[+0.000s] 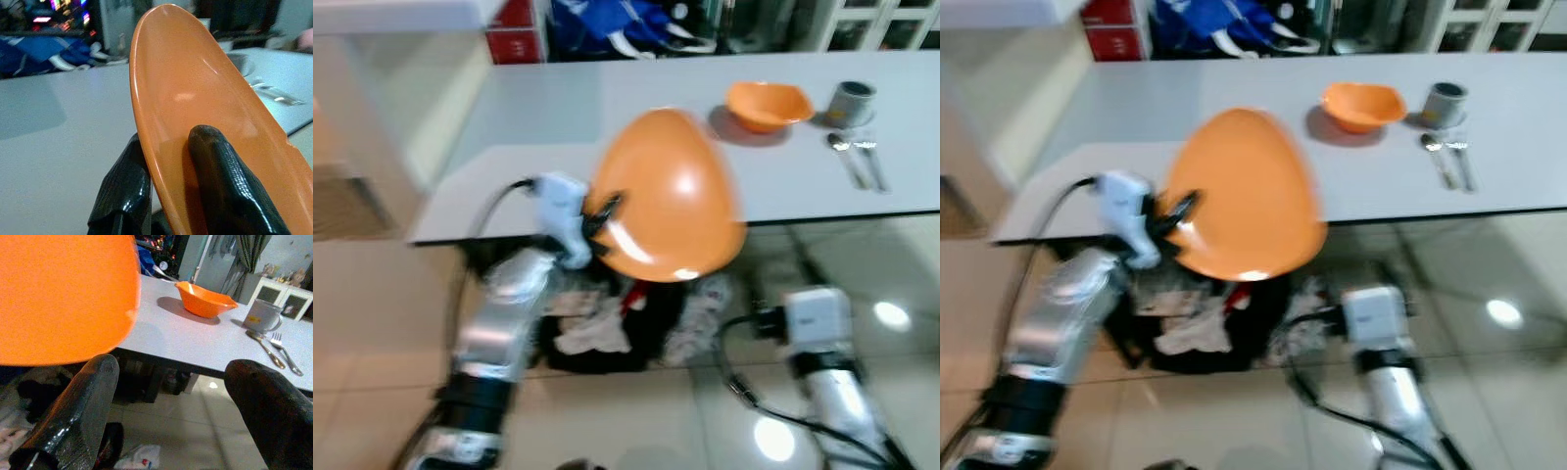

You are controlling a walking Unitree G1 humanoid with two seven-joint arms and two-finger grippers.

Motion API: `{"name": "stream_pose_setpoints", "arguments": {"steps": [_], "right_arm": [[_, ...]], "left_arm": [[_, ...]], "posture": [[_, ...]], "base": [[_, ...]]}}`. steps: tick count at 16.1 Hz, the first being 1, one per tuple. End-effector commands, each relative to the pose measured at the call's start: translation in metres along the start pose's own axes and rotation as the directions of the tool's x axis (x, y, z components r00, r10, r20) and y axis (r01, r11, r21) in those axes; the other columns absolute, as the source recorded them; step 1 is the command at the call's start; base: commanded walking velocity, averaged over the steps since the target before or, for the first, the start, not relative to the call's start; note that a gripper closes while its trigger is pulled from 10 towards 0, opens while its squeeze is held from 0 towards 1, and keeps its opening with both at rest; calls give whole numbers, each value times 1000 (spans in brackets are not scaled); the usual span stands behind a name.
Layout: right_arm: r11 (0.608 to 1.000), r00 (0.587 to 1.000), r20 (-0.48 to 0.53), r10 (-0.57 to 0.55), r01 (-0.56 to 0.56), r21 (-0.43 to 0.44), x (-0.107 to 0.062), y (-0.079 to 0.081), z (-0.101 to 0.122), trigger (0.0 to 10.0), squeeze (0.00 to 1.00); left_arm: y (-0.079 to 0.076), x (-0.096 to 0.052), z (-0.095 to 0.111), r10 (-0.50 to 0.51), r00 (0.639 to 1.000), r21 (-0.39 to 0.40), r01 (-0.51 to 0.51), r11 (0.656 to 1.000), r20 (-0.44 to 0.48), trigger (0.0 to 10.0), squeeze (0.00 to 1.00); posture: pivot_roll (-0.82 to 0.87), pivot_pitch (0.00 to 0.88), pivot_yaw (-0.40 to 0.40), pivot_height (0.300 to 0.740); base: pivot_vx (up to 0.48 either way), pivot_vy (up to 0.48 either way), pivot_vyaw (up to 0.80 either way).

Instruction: Setting the table

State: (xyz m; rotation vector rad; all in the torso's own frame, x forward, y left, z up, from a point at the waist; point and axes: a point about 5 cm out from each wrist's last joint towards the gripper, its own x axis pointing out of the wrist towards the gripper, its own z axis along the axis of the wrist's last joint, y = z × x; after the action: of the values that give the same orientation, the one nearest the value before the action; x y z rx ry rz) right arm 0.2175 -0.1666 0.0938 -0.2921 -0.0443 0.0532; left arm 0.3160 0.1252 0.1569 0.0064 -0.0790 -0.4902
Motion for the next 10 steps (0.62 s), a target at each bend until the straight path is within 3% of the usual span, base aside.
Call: {"name": "stream_pose_setpoints", "arguments": {"steps": [1,10], "right_arm": [[1000,1000,2,-7,8,-24,-1,-6,-1,10000,0],[1000,1000,-2,-3,3,-29,-2,-4,-2,10000,0]], "left_arm": [[-4,6,13,-15,998,2,15,1000,62,0,0],[4,7,10,33,998,21,-34,999,45,0,0]], "posture": [[-110,1,51,727],[-113,0,52,727]], "base": [[266,-398,0],[276,-389,0]]}}
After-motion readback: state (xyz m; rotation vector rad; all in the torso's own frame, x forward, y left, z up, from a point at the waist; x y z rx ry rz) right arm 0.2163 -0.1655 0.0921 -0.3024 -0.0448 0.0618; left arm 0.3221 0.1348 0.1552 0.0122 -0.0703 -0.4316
